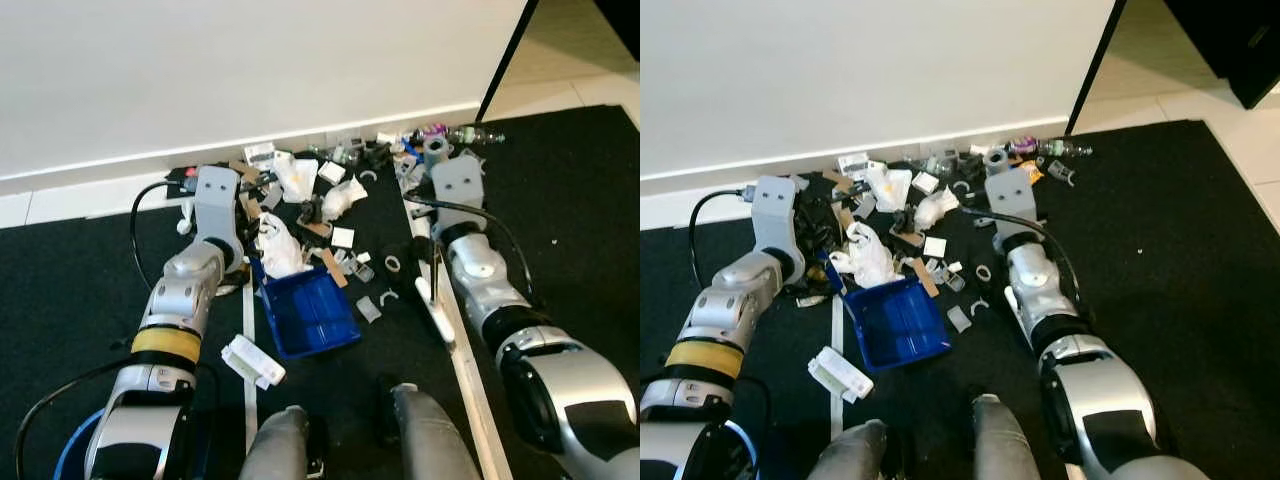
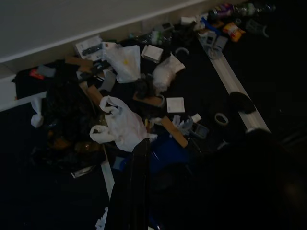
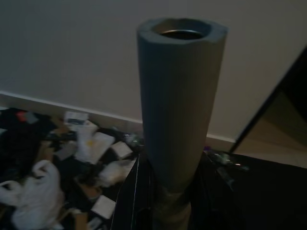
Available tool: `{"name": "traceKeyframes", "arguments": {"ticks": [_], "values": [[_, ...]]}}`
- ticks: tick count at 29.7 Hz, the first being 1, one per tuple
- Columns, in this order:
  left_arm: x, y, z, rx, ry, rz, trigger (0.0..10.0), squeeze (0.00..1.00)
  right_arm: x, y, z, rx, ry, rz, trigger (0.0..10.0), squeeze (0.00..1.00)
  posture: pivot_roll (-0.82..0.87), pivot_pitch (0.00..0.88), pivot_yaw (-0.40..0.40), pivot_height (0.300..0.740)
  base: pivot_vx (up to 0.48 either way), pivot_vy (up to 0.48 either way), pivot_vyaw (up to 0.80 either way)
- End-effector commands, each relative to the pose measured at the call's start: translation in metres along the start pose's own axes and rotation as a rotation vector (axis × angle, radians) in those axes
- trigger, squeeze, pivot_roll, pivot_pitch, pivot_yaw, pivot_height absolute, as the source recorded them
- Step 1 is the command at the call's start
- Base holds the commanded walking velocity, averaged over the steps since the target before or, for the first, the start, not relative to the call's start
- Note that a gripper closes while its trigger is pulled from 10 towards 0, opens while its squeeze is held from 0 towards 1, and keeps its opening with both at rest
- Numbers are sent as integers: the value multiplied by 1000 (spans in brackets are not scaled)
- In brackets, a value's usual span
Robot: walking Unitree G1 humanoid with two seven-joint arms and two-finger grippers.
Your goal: Sweep floor
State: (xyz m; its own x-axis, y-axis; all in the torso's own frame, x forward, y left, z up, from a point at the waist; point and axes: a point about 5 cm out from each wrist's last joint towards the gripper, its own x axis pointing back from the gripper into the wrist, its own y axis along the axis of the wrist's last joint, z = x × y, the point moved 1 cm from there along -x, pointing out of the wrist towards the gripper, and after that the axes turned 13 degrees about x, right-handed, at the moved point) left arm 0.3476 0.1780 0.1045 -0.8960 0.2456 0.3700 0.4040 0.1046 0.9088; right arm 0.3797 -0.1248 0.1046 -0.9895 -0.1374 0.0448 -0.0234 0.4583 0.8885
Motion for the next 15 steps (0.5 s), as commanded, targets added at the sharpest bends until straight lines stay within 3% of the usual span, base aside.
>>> {"name": "traceKeyframes", "arguments": {"ticks": [1,8,9,12,15], "values": [[0,-41,-20,93,-121,155,10000,0,2,0,9,-19,20,-12,10000,0,163,299,28,740,0,0,0],[30,-43,-35,191,-224,112,10000,0,0,6,27,-92,71,-3,10000,0,237,313,6,740,0,0,0],[37,-43,-39,198,-243,107,10000,0,-2,13,30,-123,83,-13,10000,0,249,314,1,740,0,0,0],[42,-43,-41,202,-249,104,10000,0,-5,20,34,-149,96,-28,10000,0,264,315,-8,740,0,0,0],[50,-44,-44,217,-254,98,10000,0,-10,42,46,-216,145,-75,10000,0,271,313,-20,740,0,0,0]]}}
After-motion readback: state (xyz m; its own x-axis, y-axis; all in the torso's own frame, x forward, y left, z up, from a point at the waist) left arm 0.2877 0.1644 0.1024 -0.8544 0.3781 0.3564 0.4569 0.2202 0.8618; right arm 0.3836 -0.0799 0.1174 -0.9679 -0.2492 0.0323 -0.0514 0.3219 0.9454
